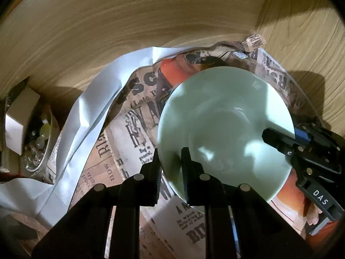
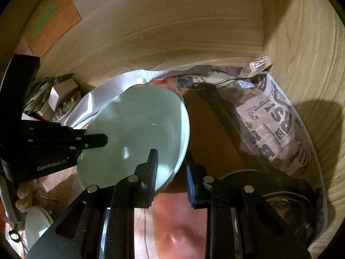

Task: Organize plates and bowls
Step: 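Lift the mint green bowl with both grippers and carry it over the stack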

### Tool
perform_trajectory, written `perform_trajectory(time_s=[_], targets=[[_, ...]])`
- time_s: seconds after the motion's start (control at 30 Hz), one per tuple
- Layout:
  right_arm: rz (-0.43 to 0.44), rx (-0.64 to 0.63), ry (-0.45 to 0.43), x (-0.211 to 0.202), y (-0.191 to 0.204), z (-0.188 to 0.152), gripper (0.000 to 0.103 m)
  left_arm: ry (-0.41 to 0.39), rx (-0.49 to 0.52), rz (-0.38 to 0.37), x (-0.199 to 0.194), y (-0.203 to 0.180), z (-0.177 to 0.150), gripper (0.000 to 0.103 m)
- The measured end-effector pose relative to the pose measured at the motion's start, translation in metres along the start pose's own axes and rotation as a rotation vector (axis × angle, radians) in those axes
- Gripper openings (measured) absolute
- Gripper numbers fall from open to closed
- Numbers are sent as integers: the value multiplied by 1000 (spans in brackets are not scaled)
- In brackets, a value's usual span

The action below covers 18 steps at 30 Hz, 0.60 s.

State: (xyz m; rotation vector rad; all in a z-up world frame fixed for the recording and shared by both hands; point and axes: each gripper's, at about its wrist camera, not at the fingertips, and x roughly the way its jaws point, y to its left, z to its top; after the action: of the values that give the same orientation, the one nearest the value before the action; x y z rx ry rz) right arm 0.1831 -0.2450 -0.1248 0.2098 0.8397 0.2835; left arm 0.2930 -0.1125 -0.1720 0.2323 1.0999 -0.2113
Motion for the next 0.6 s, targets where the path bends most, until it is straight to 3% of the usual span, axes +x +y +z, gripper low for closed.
perform_trajectory(time_s=[0.6], targets=[[47,-47,-145,-65,38,-2,22,-150,-37,3,-85,2,-39,17]])
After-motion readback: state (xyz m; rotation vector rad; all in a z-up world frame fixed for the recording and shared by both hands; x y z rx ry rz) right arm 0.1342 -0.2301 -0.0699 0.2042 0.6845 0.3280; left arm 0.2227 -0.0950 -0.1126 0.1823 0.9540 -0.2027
